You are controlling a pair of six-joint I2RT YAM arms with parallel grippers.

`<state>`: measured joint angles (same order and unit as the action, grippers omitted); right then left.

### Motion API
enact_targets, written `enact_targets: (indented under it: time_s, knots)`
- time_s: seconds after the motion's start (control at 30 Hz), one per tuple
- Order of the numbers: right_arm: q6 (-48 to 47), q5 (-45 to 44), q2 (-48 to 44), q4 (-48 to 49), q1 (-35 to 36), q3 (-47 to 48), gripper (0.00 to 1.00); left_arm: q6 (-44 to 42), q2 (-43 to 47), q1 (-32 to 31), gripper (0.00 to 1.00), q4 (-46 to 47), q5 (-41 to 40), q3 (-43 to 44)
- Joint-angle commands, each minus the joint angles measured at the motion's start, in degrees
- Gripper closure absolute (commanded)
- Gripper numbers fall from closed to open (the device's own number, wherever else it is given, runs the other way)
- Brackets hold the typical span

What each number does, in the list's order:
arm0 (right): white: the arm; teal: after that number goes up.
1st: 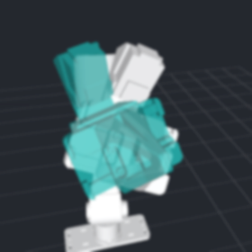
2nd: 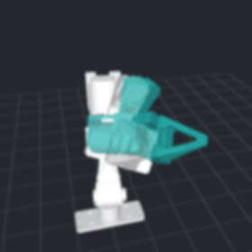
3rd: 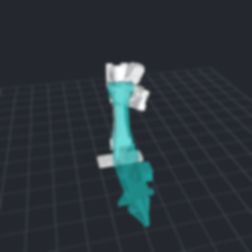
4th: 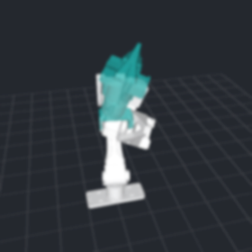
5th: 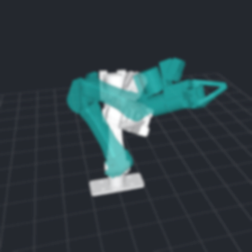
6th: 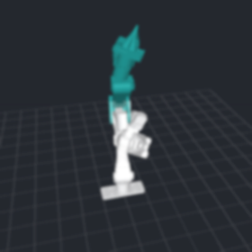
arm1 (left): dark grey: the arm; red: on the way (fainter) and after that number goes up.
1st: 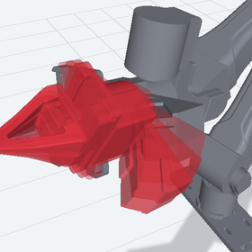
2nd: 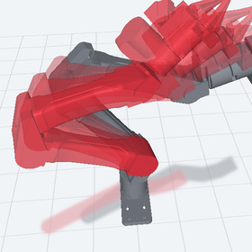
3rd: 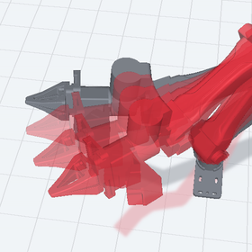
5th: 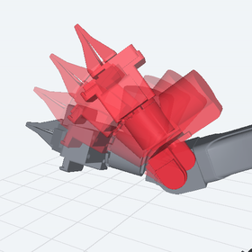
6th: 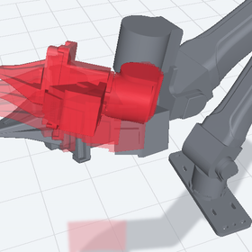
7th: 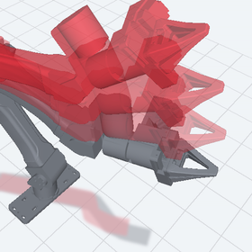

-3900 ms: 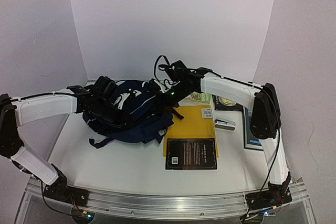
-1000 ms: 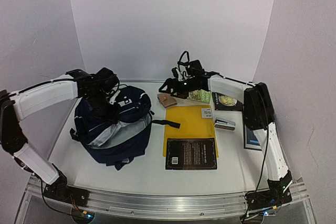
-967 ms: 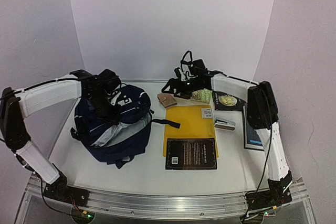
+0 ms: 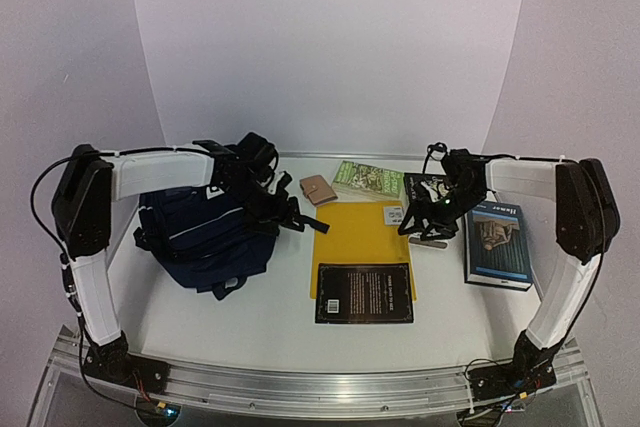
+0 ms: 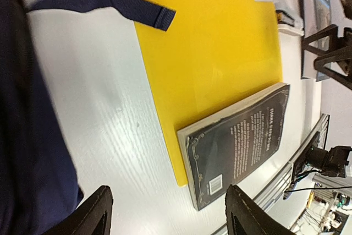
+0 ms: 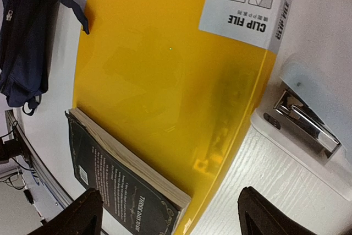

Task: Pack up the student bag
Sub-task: Pick up the files from the center of the board.

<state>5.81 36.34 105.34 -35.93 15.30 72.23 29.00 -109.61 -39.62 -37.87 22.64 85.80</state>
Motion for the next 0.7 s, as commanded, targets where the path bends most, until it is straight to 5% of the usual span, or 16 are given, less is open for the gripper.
enact_targets:
  time_s: [0.0,0.67]
  knots:
    - [-1.59,1.82,3.34,0.24,-0.45,0.16,0.19,3.5,-5.51,-0.97,0.32,5.17,5.26,6.19]
    - [10.24,8.54,10.98,12.41,-0.26,-6.08,0.2,10.59,-20.99,-2.56,0.35,6.6,8.66,9.56]
